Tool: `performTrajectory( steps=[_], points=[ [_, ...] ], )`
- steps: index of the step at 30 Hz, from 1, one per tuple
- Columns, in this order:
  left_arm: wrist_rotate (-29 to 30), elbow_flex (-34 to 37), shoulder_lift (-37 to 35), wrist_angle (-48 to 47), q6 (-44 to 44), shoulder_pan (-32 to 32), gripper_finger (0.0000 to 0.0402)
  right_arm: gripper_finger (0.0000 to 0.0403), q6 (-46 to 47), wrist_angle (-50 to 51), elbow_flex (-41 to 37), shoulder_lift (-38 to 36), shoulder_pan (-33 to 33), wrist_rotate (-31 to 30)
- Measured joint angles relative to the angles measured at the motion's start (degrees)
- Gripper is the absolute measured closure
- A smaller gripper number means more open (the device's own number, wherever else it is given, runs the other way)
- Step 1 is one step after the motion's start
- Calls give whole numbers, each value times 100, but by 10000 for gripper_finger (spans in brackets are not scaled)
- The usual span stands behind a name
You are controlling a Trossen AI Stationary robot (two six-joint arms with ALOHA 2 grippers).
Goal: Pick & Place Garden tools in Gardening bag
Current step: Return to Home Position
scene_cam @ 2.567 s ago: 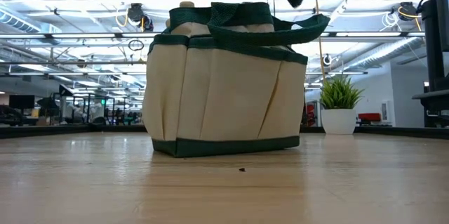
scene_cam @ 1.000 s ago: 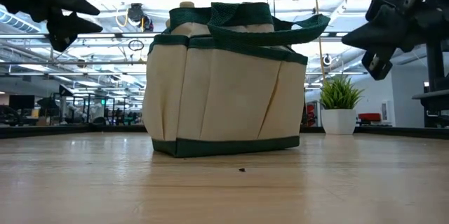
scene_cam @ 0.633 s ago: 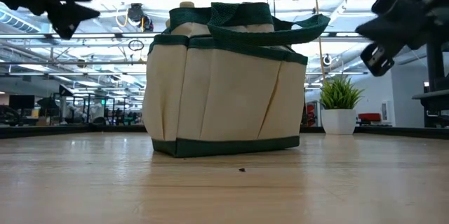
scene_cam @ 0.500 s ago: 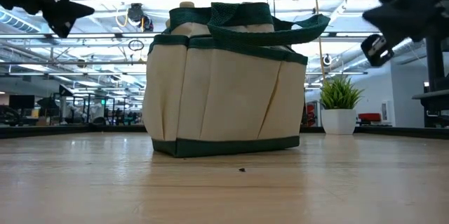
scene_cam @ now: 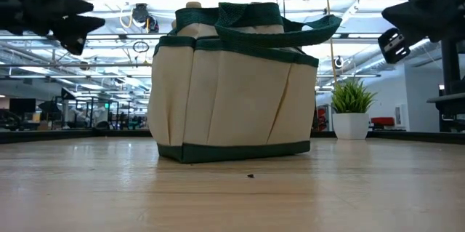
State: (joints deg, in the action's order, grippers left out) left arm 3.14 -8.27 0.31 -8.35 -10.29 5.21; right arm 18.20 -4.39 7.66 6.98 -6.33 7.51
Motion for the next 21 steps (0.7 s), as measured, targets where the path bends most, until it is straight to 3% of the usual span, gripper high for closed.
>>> performTrajectory(
  steps=[6,14,21],
  points=[
    [-9,578,1,520,-213,0,231,403,-21,-22,-137,0,0,-69],
    [-13,607,16,608,-30,-82,231,403,338,-210,-568,2,2,-144],
    [-11,607,16,592,-54,-144,231,403,-218,-124,-579,2,2,-141]
  ],
)
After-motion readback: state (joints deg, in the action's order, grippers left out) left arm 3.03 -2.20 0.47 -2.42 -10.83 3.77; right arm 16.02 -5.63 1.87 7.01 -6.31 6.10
